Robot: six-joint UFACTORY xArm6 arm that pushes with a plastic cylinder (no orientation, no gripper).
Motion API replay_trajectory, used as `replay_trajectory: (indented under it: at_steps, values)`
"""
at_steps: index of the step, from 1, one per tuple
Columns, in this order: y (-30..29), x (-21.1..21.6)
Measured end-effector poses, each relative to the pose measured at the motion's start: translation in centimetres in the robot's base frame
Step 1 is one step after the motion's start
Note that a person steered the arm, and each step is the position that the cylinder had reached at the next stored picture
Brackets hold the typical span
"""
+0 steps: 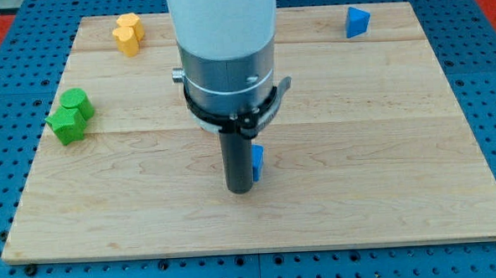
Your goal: Slide the blue cube towards the blue triangle
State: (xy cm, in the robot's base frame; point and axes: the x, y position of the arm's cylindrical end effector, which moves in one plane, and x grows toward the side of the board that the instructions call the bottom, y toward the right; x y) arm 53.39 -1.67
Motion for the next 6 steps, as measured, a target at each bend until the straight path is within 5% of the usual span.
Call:
replay_trajectory:
  at_steps: [1,3,5,6]
  values:
    - [-1.2,-1.8]
    - [6.1,-8.1]
    - [4.2,-12.8]
    - [5.5,-19.2]
